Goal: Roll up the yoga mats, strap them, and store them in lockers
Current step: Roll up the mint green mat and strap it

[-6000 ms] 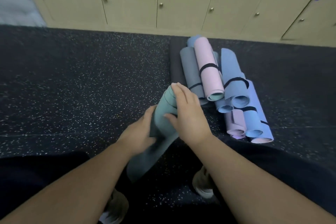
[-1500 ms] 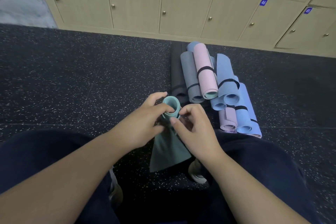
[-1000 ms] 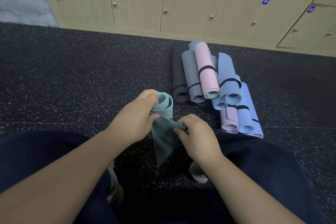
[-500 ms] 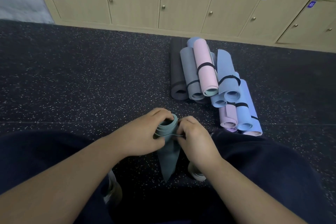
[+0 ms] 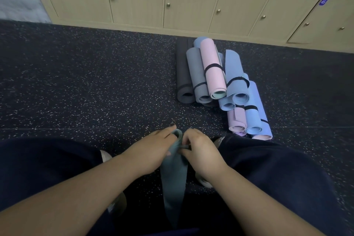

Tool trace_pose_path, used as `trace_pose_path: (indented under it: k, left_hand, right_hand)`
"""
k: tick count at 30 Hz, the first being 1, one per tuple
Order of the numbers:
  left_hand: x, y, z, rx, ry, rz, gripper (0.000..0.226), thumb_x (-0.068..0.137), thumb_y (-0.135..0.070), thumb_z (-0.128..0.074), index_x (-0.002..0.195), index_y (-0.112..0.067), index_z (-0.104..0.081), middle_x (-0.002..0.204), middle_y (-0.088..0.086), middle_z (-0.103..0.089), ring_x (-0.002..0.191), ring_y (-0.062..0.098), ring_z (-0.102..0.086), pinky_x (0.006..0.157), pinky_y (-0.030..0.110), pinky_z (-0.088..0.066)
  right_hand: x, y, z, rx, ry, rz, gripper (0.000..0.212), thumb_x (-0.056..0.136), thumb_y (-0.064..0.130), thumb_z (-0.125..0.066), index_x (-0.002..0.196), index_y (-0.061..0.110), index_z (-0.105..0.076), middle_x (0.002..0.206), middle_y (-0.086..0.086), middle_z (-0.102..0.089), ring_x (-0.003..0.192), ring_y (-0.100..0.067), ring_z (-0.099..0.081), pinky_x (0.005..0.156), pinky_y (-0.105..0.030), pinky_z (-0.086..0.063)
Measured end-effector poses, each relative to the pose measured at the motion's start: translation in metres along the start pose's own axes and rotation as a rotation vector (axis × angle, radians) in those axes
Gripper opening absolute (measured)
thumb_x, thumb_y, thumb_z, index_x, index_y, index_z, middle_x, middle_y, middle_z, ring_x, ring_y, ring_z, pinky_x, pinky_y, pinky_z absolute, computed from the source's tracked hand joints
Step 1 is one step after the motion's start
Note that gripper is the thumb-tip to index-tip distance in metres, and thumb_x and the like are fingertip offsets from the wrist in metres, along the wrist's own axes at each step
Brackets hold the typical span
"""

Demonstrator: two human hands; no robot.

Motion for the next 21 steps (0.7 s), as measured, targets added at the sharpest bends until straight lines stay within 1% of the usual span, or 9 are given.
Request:
trace_pose_path:
  k: [1,2,4,6,9,13,16,19,21]
  left_hand:
    - [-0.001,-0.001,0.0,-0.018,-0.01,-0.002,0.044,0.099,-0.017,-0.047,0.141,-0.02,-0.036,0.161,-0.007,-0.004,0.144,0.02,-0.019,0.116,0.035,-0.022]
    - [-0.002,-0.002,0.001,-0.042,-0.027,-0.004,0.043,0.099,-0.017,-0.048,0.14,-0.02,-0.038,0.16,-0.008,-0.007,0.143,0.019,-0.021,0.116,0.033,-0.023]
    - [-0.004,-0.004,0.005,-0.107,-0.059,-0.009,0.039,0.098,-0.015,-0.049,0.136,-0.018,-0.043,0.157,-0.01,-0.017,0.139,0.017,-0.028,0.113,0.029,-0.025]
    - [-0.006,-0.005,0.011,-0.142,-0.103,-0.026,0.033,0.095,-0.013,-0.053,0.127,-0.019,-0.046,0.15,-0.009,-0.03,0.132,0.016,-0.038,0.109,0.029,-0.03]
    - [-0.011,-0.007,0.025,-0.264,-0.282,-0.011,0.039,0.087,-0.015,-0.065,0.111,-0.027,-0.036,0.132,-0.01,-0.037,0.114,0.016,-0.051,0.096,0.034,-0.041]
    - [-0.018,-0.003,0.046,-0.612,-0.458,0.089,0.068,0.079,-0.013,-0.077,0.129,-0.03,-0.034,0.131,-0.011,-0.043,0.114,-0.002,-0.05,0.101,0.022,-0.04]
    - [-0.022,0.001,0.054,-0.679,-0.447,0.063,0.074,0.075,-0.017,-0.08,0.128,-0.037,-0.034,0.128,-0.018,-0.049,0.117,-0.008,-0.047,0.104,0.021,-0.039]
    - [-0.026,0.009,0.049,-0.51,-0.314,0.133,0.085,0.07,-0.028,-0.083,0.13,-0.052,-0.029,0.126,-0.025,-0.048,0.117,0.001,-0.049,0.1,0.028,-0.042]
    - [-0.029,0.011,0.048,-0.495,-0.32,0.194,0.098,0.065,-0.032,-0.085,0.13,-0.063,-0.019,0.127,-0.022,-0.049,0.114,0.01,-0.053,0.096,0.038,-0.047]
  right_hand:
    - [0.0,0.0,0.001,0.015,0.018,-0.01,0.021,0.083,0.008,-0.065,0.091,0.019,-0.048,0.097,0.003,-0.051,0.086,-0.017,-0.053,0.071,-0.023,-0.037]
    - [0.0,0.0,0.002,0.027,0.05,-0.022,0.031,0.084,0.009,-0.065,0.109,0.018,-0.049,0.109,0.002,-0.053,0.094,-0.016,-0.054,0.076,-0.02,-0.037]
    - [0.0,0.0,0.002,0.027,0.146,-0.012,0.062,0.088,0.012,-0.063,0.142,0.018,-0.034,0.136,-0.002,-0.048,0.12,-0.017,-0.049,0.094,-0.017,-0.033]
    - [-0.001,0.005,0.003,-0.001,0.177,0.027,0.069,0.09,0.013,-0.059,0.15,0.019,-0.024,0.148,-0.002,-0.039,0.134,-0.017,-0.037,0.106,-0.018,-0.025]
    - [-0.001,0.009,0.012,0.022,0.062,0.047,0.063,0.089,0.011,-0.058,0.146,0.017,-0.032,0.145,-0.002,-0.041,0.132,-0.018,-0.04,0.107,-0.023,-0.028]
    - [-0.008,0.022,0.03,0.054,-0.108,0.082,0.042,0.089,0.02,-0.061,0.128,0.023,-0.046,0.129,0.005,-0.05,0.113,-0.017,-0.052,0.096,-0.033,-0.04]
    - [-0.015,0.031,0.042,0.093,-0.231,0.155,0.036,0.089,0.022,-0.061,0.123,0.023,-0.05,0.119,0.01,-0.054,0.105,-0.011,-0.052,0.091,-0.028,-0.039]
    - [-0.024,0.04,0.057,0.179,-0.335,0.216,0.032,0.089,0.018,-0.062,0.119,0.022,-0.051,0.11,0.016,-0.052,0.094,0.001,-0.047,0.083,-0.017,-0.035]
    - [-0.031,0.044,0.064,0.235,-0.385,0.247,0.028,0.09,0.018,-0.062,0.112,0.03,-0.05,0.106,0.017,-0.055,0.09,0.0,-0.051,0.079,-0.015,-0.039]
Point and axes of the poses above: each hand's wrist, its own x-axis towards the middle knuckle, its own z-axis out of the back of the hand, y = z × x, the point moved 2 cm from there along x, towards the middle knuckle
